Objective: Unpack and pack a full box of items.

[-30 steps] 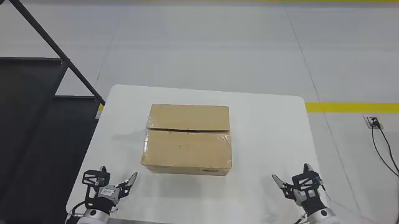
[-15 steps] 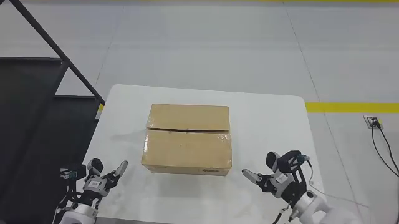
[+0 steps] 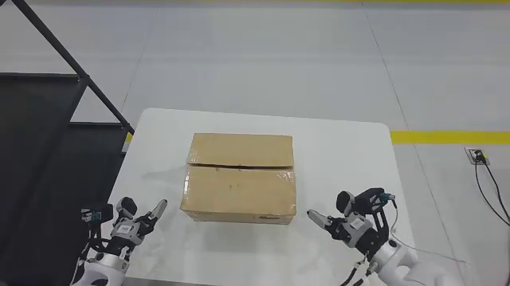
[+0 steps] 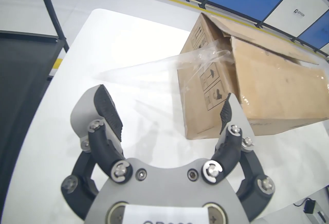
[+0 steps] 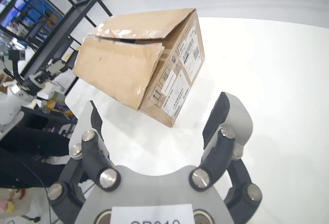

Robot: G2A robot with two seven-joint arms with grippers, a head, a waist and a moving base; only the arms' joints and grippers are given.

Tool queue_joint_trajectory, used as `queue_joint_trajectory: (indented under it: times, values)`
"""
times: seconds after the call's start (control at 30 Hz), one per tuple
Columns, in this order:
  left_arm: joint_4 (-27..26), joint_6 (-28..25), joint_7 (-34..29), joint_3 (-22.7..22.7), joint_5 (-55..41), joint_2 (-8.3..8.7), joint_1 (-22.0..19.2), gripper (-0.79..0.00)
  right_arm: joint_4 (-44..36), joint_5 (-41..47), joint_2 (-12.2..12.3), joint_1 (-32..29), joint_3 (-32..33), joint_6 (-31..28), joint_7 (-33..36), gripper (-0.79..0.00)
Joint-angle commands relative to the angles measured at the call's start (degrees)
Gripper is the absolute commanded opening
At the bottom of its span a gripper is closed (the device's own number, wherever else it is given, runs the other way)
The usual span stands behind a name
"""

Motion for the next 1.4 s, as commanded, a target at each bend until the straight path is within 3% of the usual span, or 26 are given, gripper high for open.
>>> queue_joint_trajectory:
  times: [0.0,0.4,0.73,1.0,1.37]
  values:
    - [0.2,-1.4,-1.6,-0.7,-3.7,0.03,-0.8,0.0,2.2,6.0,-0.3,3.2,-1.4,0.6,0.4,0.0]
    - [2.9,-3.8,-21.9,-4.7,-25.6,0.88,-6.2,0.0,15.3,27.2,-1.3,17.6,-4.0,-0.4,4.6,0.0]
    - [3.8,-4.1,-25.7,-5.5,-29.6,1.21,-7.0,0.0,27.2,32.5,-2.4,28.9,-11.1,0.2,10.7,0.0]
    - [3.8,-4.1,-25.7,-5.5,-29.6,1.21,-7.0,0.0,28.5,37.6,-2.5,30.6,-12.3,-2.4,14.8,0.0]
    - [1.9,-2.0,-24.1,-3.4,-29.6,1.2,-7.6,0.0,20.0,44.8,-0.9,24.5,-7.3,-8.3,24.3,0.0]
